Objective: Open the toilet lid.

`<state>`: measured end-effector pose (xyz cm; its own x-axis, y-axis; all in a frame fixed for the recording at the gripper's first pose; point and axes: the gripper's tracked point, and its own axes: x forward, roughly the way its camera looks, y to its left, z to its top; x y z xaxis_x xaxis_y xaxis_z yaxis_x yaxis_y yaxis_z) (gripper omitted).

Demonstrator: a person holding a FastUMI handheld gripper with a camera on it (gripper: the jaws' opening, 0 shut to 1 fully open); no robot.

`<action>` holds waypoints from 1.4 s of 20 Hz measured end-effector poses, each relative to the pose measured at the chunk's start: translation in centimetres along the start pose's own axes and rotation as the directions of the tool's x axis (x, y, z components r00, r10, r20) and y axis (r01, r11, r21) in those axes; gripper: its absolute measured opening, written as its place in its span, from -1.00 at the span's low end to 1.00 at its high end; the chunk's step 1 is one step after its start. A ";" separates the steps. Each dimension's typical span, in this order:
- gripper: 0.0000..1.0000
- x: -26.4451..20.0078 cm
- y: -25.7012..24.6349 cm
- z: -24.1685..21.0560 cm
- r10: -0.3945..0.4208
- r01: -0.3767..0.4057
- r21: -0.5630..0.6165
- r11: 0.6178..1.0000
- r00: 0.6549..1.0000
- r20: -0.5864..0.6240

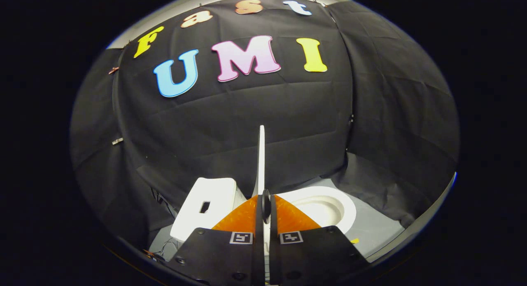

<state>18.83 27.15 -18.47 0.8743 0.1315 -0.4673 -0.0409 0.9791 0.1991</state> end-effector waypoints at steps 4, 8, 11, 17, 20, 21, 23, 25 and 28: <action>-0.81 -0.6 3.5 -0.3 0.008 -0.007 -0.036 0.999 1.000 0.020; -0.81 -0.7 6.9 -0.8 0.032 -0.029 -0.083 0.996 0.999 0.028; -0.81 -0.9 9.1 -1.6 0.052 -0.049 -0.112 0.992 0.998 0.022; -0.81 -1.1 13.2 -3.5 0.092 -0.090 -0.169 0.981 0.996 0.004; -0.79 -1.2 14.9 -4.1 0.104 -0.100 -0.209 0.973 0.995 0.005; -0.79 -1.2 15.1 -4.2 0.101 -0.096 -0.221 0.971 0.995 0.011; -0.80 -1.2 15.5 -4.4 0.095 -0.089 -0.246 0.965 0.995 0.015; -0.80 -1.3 14.9 -4.1 0.076 -0.065 -0.269 0.961 0.997 0.030; -0.78 -1.6 14.5 -4.0 0.077 -0.065 -0.256 0.964 0.996 0.036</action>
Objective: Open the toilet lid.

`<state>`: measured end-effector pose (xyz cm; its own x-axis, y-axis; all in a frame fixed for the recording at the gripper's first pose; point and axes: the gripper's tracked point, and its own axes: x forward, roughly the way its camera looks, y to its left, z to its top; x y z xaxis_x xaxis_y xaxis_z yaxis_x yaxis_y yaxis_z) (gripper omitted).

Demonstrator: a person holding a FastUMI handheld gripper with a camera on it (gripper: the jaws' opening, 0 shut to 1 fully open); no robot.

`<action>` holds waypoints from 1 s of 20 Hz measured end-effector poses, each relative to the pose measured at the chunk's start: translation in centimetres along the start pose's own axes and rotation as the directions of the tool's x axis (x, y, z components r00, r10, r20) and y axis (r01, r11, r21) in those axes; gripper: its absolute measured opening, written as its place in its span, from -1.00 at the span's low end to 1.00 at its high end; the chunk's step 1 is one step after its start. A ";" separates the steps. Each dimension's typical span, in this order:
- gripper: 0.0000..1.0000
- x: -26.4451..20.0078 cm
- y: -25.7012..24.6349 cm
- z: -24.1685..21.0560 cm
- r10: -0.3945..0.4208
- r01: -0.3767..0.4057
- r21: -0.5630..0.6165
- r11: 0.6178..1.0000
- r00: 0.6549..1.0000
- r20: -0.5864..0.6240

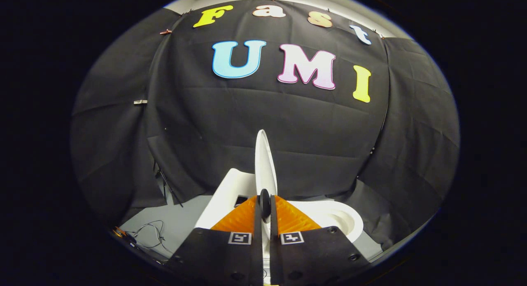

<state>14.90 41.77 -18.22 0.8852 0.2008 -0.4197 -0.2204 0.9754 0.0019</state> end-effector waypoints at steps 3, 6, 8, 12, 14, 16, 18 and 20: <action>-0.66 -1.0 -0.1 0.2 0.010 -0.010 0.007 1.000 1.000 0.007; -0.36 -1.9 -0.4 1.0 0.009 -0.009 -0.002 1.000 0.999 0.043; 0.01 -2.4 -0.2 0.9 0.032 -0.032 -0.004 0.999 0.998 0.047; 1.00 -3.2 -0.4 1.0 0.061 -0.061 -0.008 0.998 0.997 0.042; 0.98 -3.7 -0.9 1.5 0.062 -0.062 0.000 0.998 0.996 0.058; 0.98 -4.4 -1.2 2.2 0.067 -0.068 0.012 0.998 0.995 0.072; 0.98 -5.4 -1.7 3.1 0.077 -0.080 0.026 0.996 0.993 0.092; 0.98 -6.6 -2.6 4.5 0.081 -0.086 0.039 0.995 0.989 0.128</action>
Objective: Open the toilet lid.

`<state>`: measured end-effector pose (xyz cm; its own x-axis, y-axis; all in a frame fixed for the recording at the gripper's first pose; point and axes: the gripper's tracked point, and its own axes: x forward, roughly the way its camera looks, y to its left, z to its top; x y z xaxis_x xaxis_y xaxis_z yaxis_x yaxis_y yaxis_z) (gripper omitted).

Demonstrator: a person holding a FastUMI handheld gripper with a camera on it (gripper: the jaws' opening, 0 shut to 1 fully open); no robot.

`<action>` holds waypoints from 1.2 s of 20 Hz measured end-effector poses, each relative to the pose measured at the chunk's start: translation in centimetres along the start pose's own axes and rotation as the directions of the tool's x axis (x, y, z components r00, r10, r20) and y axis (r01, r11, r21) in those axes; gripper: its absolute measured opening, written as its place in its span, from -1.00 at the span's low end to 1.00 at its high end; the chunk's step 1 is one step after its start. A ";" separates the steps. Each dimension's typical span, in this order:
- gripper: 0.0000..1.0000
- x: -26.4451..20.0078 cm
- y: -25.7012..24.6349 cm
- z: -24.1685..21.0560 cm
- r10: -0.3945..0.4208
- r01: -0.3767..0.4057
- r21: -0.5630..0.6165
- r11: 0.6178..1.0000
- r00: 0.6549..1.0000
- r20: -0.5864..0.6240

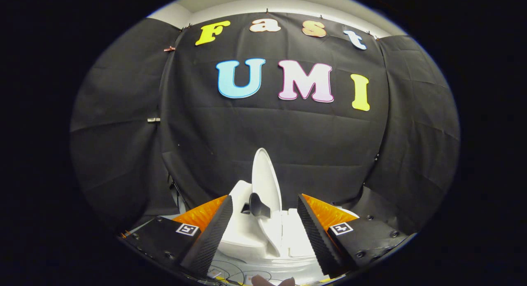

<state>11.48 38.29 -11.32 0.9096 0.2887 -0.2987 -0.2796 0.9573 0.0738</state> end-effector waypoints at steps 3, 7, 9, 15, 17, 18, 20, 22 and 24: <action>0.98 -1.7 -1.3 2.6 0.002 -0.003 0.018 1.000 0.998 0.055; 0.98 -4.2 -4.2 5.7 -0.012 0.006 0.048 0.999 0.992 0.123; 0.98 -5.2 -6.0 6.9 -0.026 0.017 0.060 0.998 0.988 0.151; 0.99 -8.9 -12.2 9.3 -0.072 0.055 0.087 0.995 0.976 0.206; 1.00 -9.9 -14.4 9.6 -0.089 0.072 0.085 0.994 0.972 0.215; 1.00 -10.3 -15.3 9.8 -0.098 0.081 0.085 0.993 0.971 0.219; 1.00 -11.3 -17.3 9.9 -0.116 0.099 0.088 0.991 0.967 0.225; 1.00 -12.2 -19.1 10.2 -0.134 0.115 0.092 0.989 0.963 0.234; 1.00 -13.3 -20.7 10.3 -0.148 0.130 0.091 0.987 0.959 0.242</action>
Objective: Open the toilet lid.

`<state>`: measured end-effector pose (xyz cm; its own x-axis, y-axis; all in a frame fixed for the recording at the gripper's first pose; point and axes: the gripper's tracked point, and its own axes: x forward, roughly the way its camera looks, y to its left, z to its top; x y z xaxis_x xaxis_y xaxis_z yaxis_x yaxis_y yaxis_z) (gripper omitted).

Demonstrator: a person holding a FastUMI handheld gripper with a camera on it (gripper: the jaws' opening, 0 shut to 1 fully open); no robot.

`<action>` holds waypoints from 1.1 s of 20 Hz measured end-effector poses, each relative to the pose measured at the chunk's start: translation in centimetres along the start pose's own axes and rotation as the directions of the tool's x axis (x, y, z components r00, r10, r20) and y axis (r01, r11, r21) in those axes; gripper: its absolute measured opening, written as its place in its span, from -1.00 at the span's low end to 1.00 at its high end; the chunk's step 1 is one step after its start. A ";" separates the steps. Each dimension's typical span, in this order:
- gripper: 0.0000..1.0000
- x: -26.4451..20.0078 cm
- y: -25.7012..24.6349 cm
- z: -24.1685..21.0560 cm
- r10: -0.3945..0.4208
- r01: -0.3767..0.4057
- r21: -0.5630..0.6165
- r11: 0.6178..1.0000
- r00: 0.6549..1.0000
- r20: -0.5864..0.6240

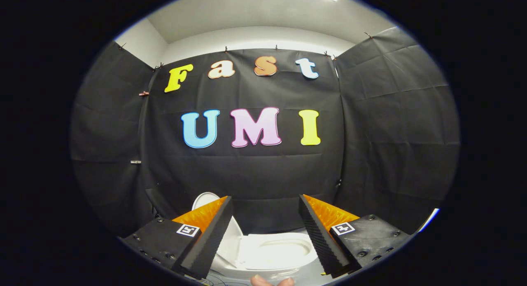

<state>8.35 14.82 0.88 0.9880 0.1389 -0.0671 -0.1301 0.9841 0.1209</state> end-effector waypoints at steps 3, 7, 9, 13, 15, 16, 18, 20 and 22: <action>1.00 -1.3 -2.4 0.4 -0.014 0.014 -0.019 1.000 1.000 0.008; 1.00 -2.8 -4.8 0.2 -0.019 0.019 -0.031 0.999 1.000 0.001; 1.00 -3.7 -6.0 0.0 -0.021 0.021 -0.035 0.999 1.000 -0.005; 1.00 -5.0 -8.5 -0.2 -0.044 0.044 -0.037 0.998 0.999 0.003; 1.00 -5.6 -9.2 -0.4 -0.049 0.049 -0.024 0.999 0.999 0.004; 1.00 -5.8 -9.5 -0.5 -0.049 0.049 -0.016 0.999 0.999 0.003; 1.00 -5.9 -9.6 -0.3 -0.042 0.042 -0.009 0.999 0.999 -0.001; 0.98 -6.0 -9.6 0.0 -0.044 0.044 -0.007 0.999 0.999 0.009; 0.97 -6.2 -9.2 0.2 -0.036 0.036 -0.011 0.999 0.999 0.015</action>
<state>3.39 4.85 0.35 0.9932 0.1016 -0.0568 -0.0951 0.9896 0.1080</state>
